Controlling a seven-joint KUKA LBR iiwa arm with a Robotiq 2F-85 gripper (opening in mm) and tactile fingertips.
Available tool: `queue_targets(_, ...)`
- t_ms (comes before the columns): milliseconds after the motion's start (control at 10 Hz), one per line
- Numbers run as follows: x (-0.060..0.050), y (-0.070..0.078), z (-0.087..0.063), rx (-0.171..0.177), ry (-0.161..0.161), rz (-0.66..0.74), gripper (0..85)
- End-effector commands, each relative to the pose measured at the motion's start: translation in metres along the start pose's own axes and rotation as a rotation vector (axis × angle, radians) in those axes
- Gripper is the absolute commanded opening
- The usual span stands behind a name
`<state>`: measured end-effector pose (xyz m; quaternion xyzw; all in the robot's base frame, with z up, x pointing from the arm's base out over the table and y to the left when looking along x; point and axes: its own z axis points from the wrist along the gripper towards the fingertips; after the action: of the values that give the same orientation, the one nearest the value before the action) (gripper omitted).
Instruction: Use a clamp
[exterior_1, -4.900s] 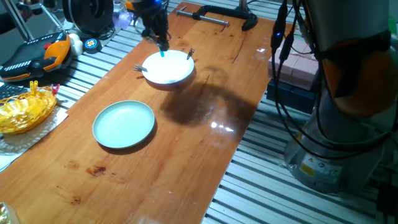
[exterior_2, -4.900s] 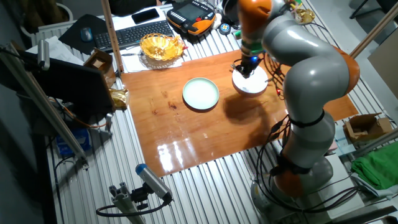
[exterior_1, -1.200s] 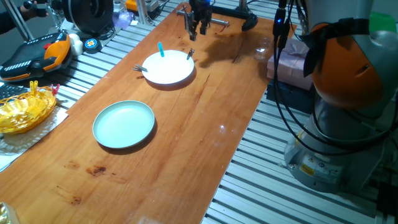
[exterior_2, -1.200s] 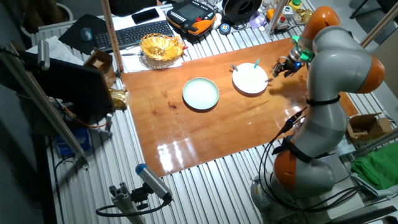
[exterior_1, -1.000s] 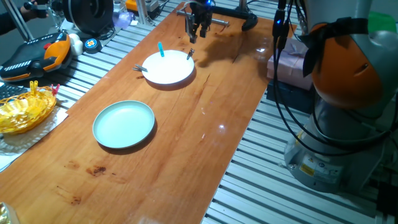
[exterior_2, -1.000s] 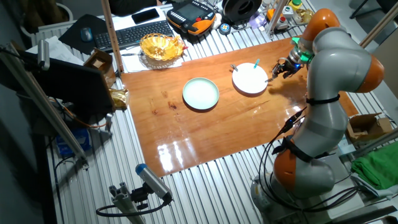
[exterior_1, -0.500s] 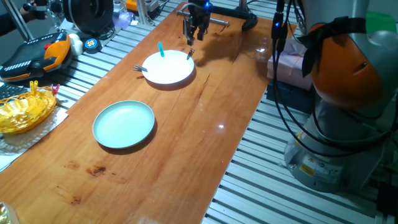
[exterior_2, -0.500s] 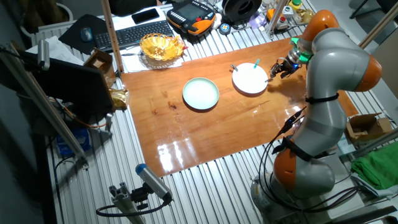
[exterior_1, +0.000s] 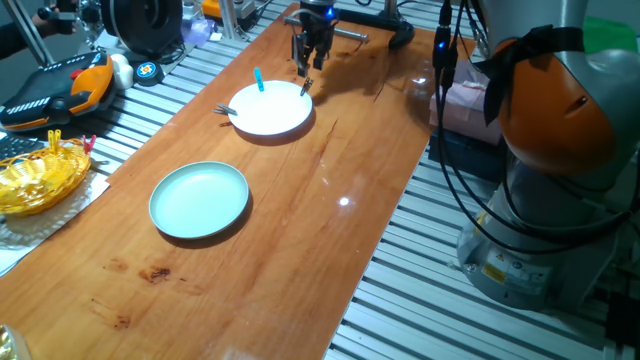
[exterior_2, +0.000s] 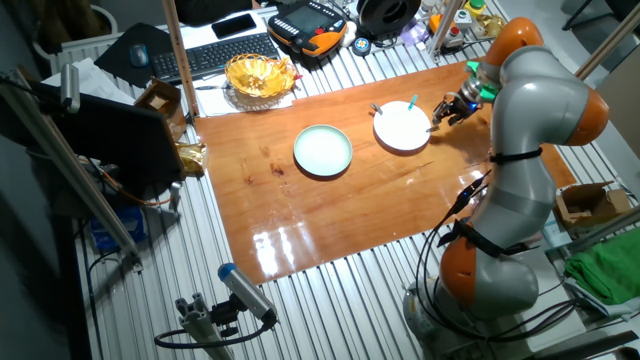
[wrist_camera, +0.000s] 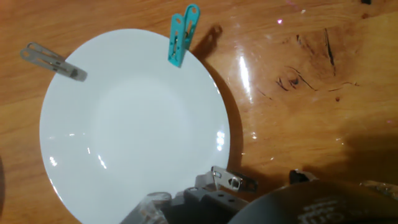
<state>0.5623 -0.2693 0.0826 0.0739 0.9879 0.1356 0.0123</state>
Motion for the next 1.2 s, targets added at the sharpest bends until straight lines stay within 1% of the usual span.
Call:
queue_targets(0,0.000,0.000,0.002,-0.006,-0.005,-0.001,62.7)
queue_targets(200,0.001,-0.001,0.011,-0.021,-0.012,-0.004,62.3)
queue_targets(300,0.003,0.000,0.014,-0.024,-0.015,0.000,62.0)
queue_targets(400,0.006,0.001,0.017,-0.026,-0.024,0.007,62.0)
queue_targets(700,0.007,0.003,0.021,-0.039,-0.028,0.013,61.0)
queue_targets(900,0.008,0.005,0.021,-0.054,-0.024,0.015,56.0)
queue_targets(1100,0.008,0.006,0.022,-0.062,-0.028,0.016,50.0)
